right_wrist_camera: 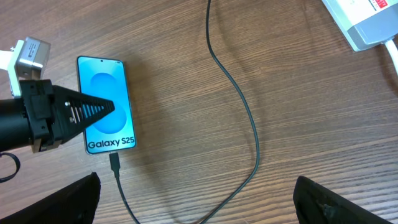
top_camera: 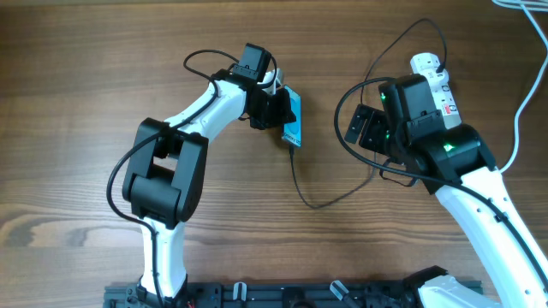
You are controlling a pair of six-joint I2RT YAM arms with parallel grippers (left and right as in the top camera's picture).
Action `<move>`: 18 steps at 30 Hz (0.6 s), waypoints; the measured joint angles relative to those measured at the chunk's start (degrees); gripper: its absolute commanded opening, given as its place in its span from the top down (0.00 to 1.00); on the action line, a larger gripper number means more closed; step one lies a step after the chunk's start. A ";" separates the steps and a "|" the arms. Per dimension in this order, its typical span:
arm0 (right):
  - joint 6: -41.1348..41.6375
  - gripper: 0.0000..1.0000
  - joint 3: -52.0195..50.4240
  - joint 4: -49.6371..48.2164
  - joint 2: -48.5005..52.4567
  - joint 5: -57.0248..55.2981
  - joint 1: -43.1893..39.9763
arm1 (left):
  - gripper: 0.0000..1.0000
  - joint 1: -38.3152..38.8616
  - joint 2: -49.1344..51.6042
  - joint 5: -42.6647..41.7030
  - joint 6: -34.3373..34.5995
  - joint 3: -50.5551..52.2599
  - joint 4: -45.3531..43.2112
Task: Plug charger to phone and switch on socket
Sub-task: 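Lower the phone flat onto the table with the left gripper and release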
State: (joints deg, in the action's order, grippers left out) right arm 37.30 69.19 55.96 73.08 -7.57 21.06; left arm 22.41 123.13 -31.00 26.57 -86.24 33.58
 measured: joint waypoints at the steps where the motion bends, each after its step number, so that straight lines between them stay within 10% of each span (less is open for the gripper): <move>1: 0.00 0.00 0.00 0.00 0.00 0.00 -0.02 | 0.89 0.00 0.00 0.11 -0.24 0.00 0.04; 18: 0.00 0.00 0.00 0.31 0.00 0.02 0.00 | 0.85 0.15 0.02 5.20 -1.03 0.00 2.19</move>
State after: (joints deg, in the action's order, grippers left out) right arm 37.30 69.19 56.27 73.08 -7.55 21.06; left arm 22.57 123.15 -25.80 25.54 -86.24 35.77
